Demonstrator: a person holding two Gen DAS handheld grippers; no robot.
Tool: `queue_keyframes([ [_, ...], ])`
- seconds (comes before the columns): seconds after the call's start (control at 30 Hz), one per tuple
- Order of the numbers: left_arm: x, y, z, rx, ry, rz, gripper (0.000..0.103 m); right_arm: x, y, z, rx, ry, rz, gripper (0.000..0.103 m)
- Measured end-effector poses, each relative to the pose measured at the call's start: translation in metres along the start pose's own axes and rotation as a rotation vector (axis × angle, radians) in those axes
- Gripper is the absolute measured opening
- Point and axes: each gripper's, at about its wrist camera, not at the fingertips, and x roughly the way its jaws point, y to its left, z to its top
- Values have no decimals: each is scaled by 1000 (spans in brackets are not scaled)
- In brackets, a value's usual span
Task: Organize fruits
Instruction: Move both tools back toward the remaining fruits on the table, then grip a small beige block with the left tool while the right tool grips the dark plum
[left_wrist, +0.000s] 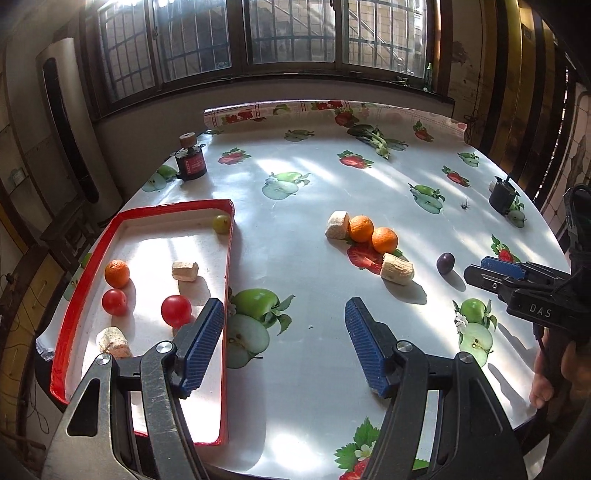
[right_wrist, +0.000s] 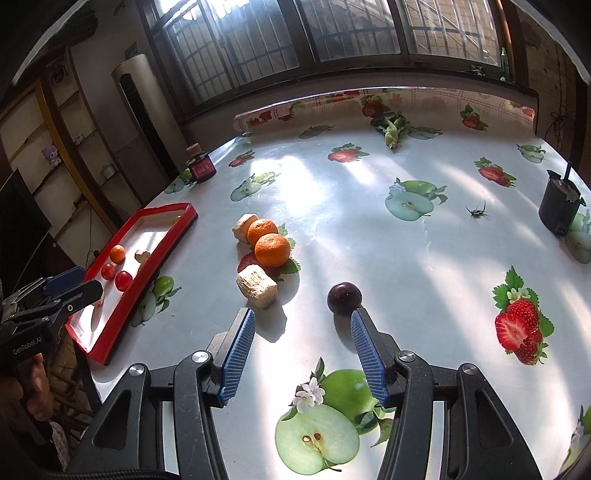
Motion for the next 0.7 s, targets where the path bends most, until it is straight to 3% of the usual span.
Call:
queue_keyframes([
  [0.33,7,-22,-25,31,71,-151,67,8,-5,0,-24,17,-37,56],
  [0.6,31,-48,-51,96,155,-199,67,34,-8,8,-69,70,-102,52],
  [0.67,38,-53,-53,111,171,-196,62,39,-7,10,-81,73,-115,51],
  [0.7,43,-54,-54,118,180,-198,54,42,-7,11,-83,78,-121,49],
])
